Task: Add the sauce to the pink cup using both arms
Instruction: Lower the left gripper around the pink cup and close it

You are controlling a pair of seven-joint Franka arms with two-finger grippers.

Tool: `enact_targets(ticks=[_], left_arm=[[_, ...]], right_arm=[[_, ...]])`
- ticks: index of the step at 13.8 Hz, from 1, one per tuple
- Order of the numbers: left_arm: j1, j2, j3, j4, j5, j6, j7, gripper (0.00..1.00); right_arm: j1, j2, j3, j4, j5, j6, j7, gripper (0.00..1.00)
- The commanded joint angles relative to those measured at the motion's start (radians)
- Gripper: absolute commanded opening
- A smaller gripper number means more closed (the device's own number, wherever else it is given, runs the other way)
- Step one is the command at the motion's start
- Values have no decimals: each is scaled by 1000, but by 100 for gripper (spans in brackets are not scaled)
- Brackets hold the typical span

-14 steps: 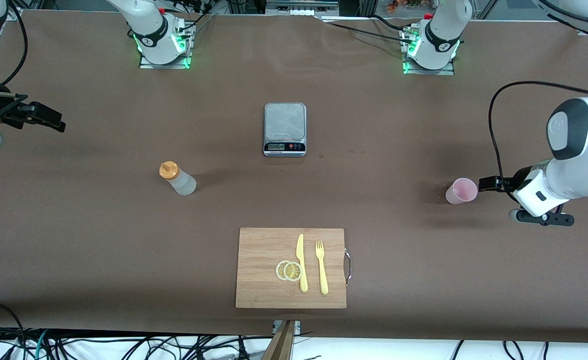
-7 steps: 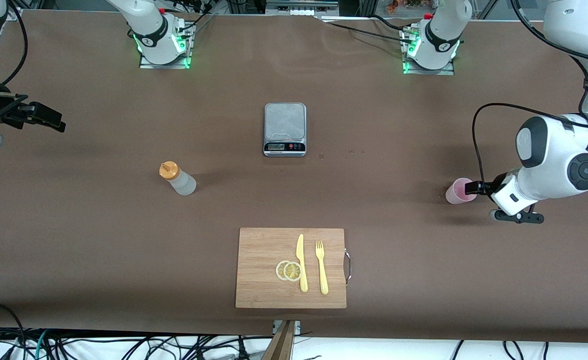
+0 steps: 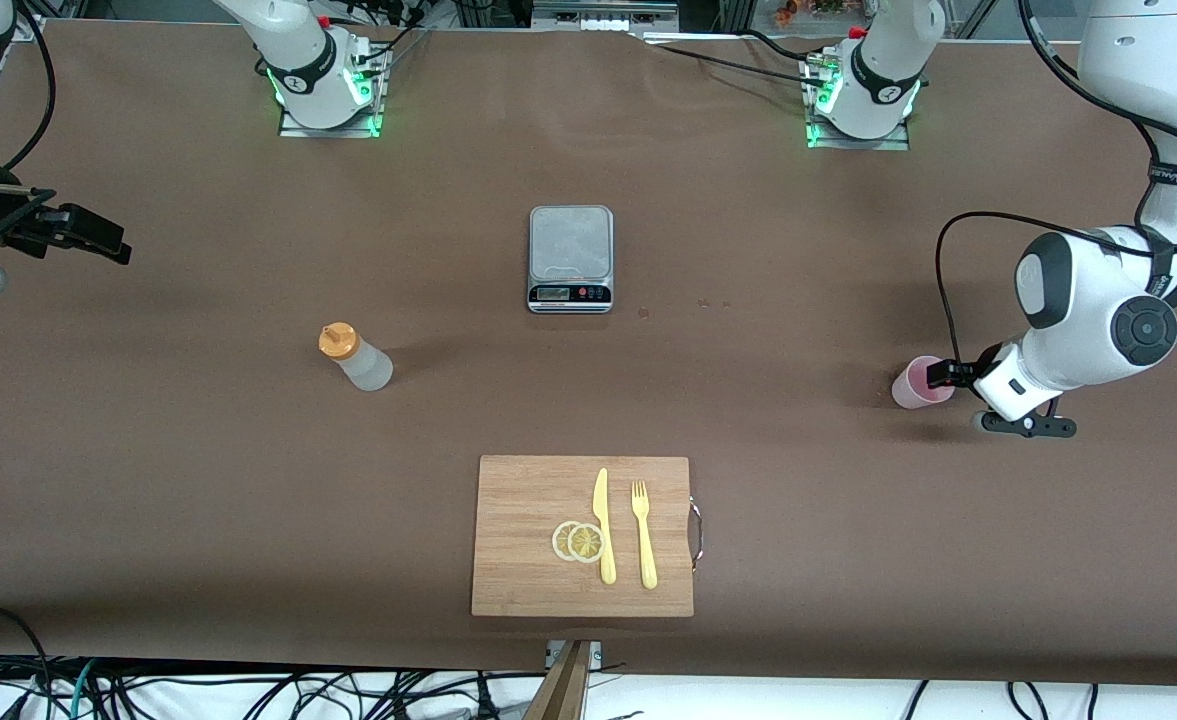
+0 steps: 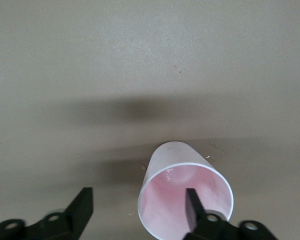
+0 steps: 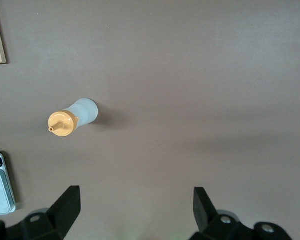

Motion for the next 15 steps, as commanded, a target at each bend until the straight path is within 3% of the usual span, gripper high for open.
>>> enact_targets(ticks=[1,6,12,15], left_arm=[[2,-28,3,-31,18,17,19,57],[2,-26,3,-31,18,17,19,0],[-9,-34,0,-14,18,0,16,0],[-56,-69,-52,32,1,-57,-10,0]], right_arm=[[-1,5,3,14,-2,-1,10,100],[-1,5,3,14,-2,-1,12,100],[-1,5,3,14,-2,-1,10,100],[-1,5,3,14,-2,-1,10,100]])
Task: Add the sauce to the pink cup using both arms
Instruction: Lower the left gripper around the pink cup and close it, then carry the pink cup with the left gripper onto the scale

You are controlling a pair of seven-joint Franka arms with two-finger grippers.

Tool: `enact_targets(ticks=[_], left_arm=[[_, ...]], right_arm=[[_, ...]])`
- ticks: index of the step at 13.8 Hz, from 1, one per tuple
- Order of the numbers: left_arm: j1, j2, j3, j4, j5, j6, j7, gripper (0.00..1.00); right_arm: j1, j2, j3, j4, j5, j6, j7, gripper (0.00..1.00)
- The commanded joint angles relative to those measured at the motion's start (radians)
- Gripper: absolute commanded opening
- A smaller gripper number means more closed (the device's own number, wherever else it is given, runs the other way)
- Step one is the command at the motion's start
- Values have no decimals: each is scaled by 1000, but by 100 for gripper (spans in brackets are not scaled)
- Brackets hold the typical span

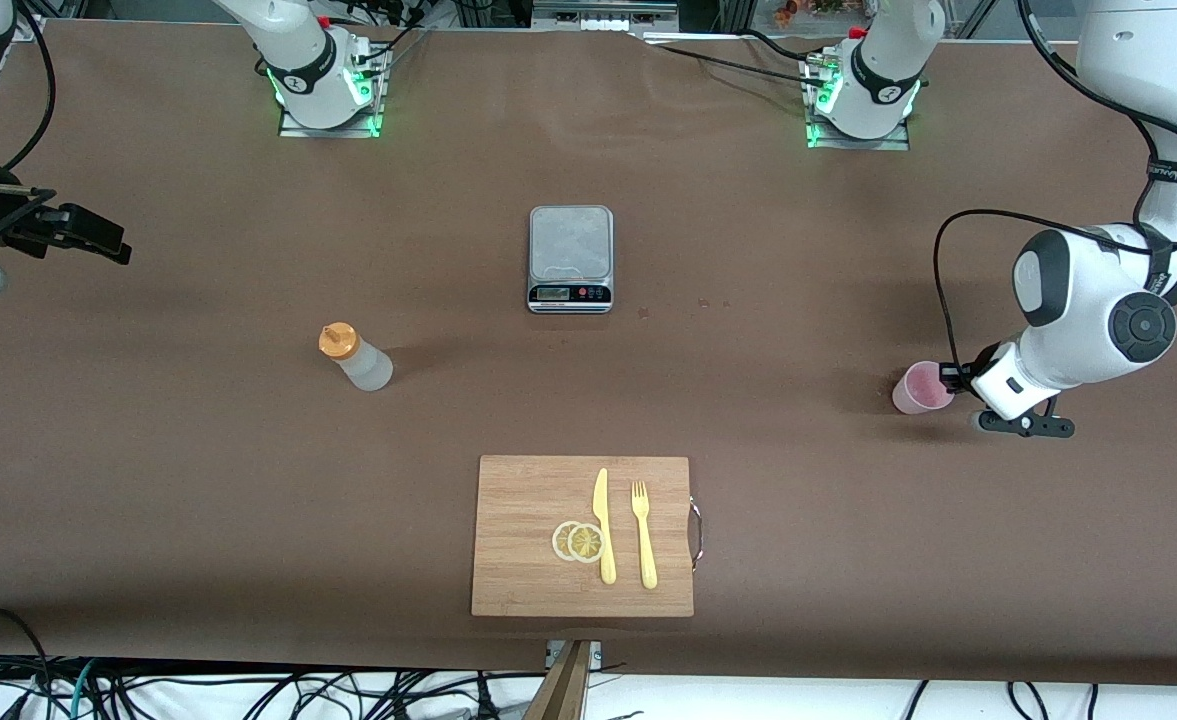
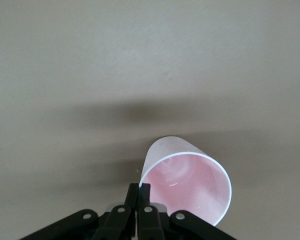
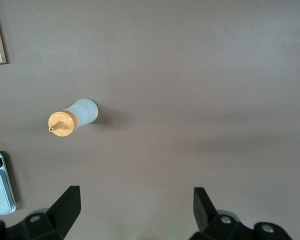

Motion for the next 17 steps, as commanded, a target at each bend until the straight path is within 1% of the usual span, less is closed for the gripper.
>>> enact_targets(ticks=[1,4,7,8,11,13,14,17], left_arm=[[-62,-51,-50,29,-7,-62,-38,0],[-123,-71,-181,48,-42,-68,-212,0],[-192,-72,-319,49,-44,-77,-475,0],[-215,-71,-356,47,-44,-77,-550,0],[-267,-68,-435,32,-44,-77,-707,0],[-334,-58,-461,33,-42,-76,-828,0],[-379,-52,-461,35,-42,-74,-886,0],[-464,-35,-461,38,-42,-65,-980,0]], right_arm=[[-1,5,3,14,-2,-1,10,100],[-1,5,3,14,-2,-1,10,100],[-1,5,2,14,-2,-1,9,100],[-1,5,2,14,-2,-1,9,100],[-1,5,2,14,-2,-1,9,100],[-1,5,2,13,-2,-2,9,100],[-1,5,2,13,-2,-2,9,100],[-1,5,2,13,-2,-2,10,100]])
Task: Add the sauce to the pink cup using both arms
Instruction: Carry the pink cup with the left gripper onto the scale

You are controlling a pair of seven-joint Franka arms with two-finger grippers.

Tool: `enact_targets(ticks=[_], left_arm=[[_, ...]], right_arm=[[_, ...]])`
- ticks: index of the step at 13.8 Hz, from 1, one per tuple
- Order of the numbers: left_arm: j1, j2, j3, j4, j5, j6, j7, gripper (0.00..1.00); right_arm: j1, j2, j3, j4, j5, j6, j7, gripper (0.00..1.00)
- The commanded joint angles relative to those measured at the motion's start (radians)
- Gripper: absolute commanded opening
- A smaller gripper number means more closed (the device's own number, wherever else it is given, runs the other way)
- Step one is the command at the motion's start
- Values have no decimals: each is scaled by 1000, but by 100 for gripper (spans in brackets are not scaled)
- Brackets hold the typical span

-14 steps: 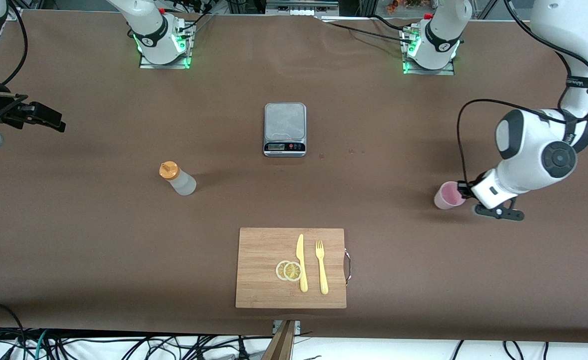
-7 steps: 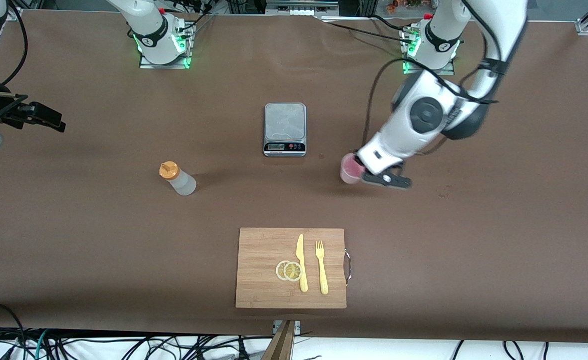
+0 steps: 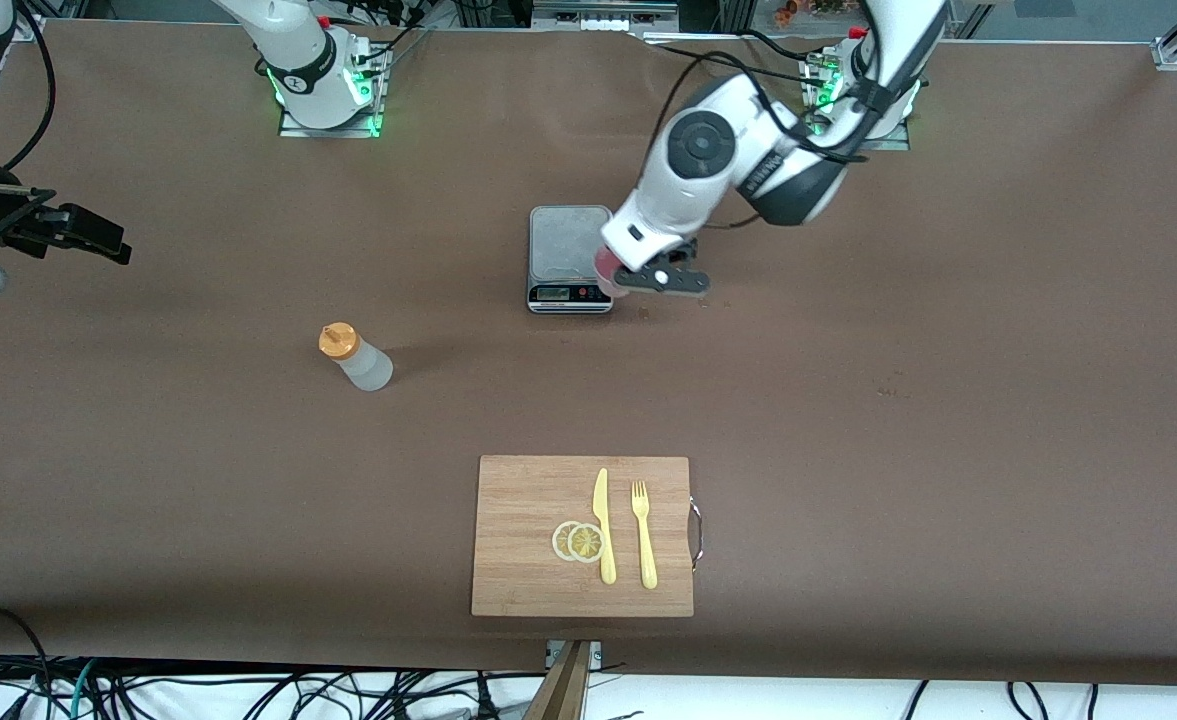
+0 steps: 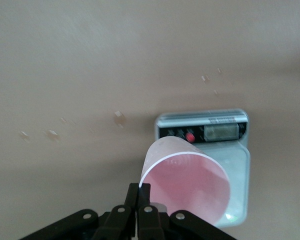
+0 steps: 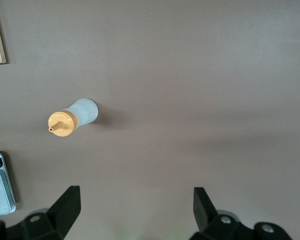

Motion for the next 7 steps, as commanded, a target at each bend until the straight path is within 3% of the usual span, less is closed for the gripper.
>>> enact_targets(ticks=[1,7], left_arm=[[-63,14,7,6,-14,9,-76,0],[-137,80,12,3,0,104,-134,0]], right_arm=[[-1,5,2,13,-2,-1,10,100],[-4,42,2,13,3,-1,-7,100]])
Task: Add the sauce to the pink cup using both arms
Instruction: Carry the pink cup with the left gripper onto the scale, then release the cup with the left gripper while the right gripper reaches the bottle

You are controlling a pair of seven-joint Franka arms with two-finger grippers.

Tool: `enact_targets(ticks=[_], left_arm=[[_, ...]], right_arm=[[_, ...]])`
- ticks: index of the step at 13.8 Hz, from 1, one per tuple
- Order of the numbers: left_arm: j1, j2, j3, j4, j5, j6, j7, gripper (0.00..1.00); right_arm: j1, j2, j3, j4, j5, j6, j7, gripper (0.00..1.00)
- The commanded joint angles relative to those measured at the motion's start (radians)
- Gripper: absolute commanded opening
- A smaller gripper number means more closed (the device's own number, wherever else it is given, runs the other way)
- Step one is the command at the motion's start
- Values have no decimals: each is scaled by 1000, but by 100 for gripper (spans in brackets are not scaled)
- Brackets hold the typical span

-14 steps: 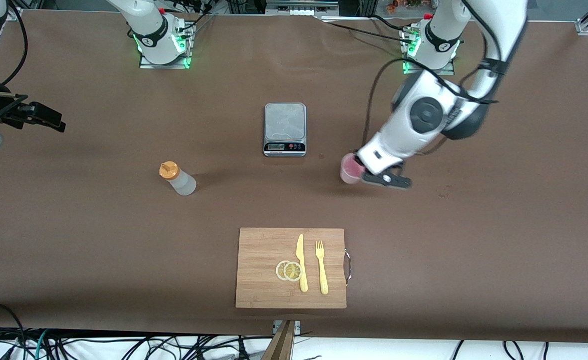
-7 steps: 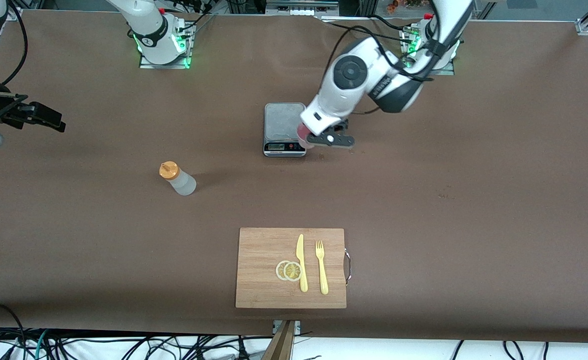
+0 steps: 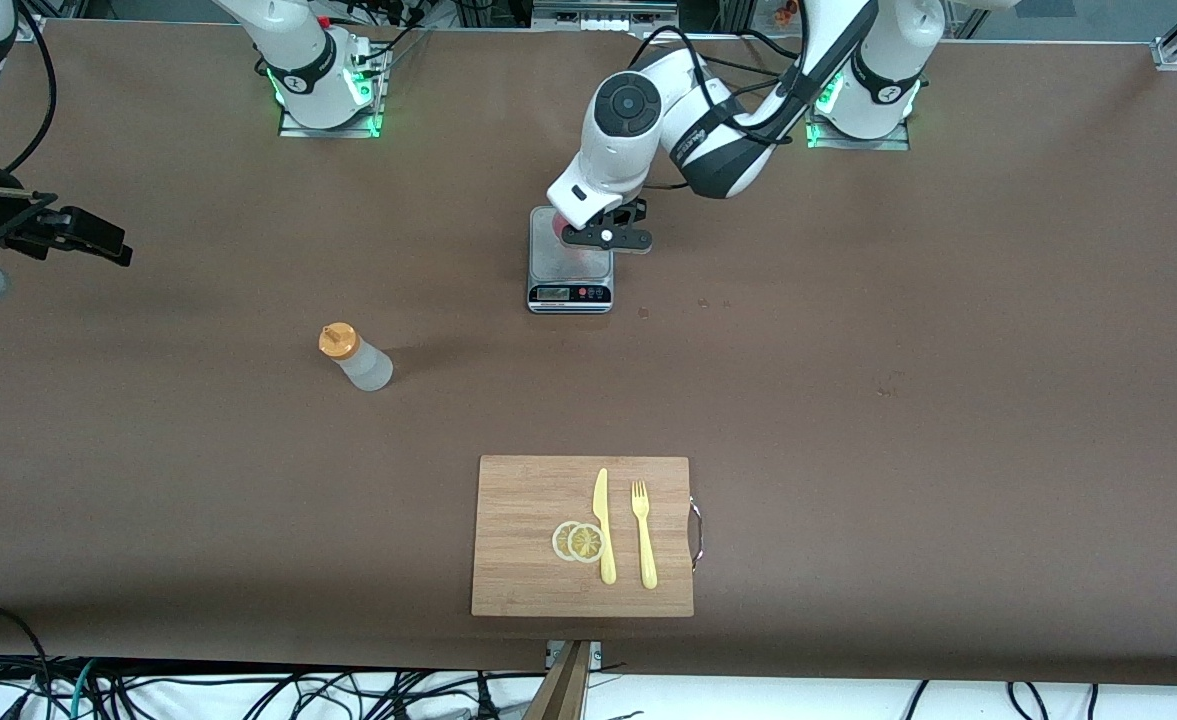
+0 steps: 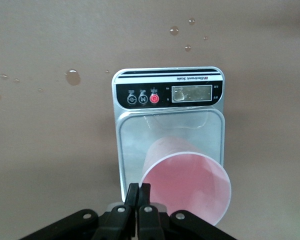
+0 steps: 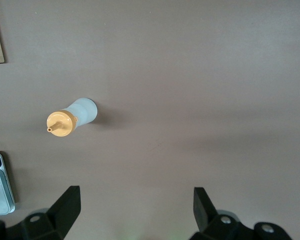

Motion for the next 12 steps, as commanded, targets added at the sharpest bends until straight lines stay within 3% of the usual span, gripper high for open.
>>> enact_targets(ticks=[1,4,5,8,10,12], left_arm=[[-29,28,12,6,0,39,-32,0],[-30,36,12,4,1,51,-32,0],[-29,36,16,6,0,51,-31,18],[-14,10,25,20,-15,39,-23,98],[15,-21,26,38,-61,13,-20,100],[40,-26,41,145,-121,-138,3,100]], right_arm=[[0,39,2,12,2,-1,-6,100],[5,68,4,1,21,19,-17,100],[3,74,4,-11,45,31,-41,100],[-30,106,2,-75,160,74,-298,100],[-75,123,2,-134,257,120,-574,100],[-113,166,-1,-186,379,177,-859,100]])
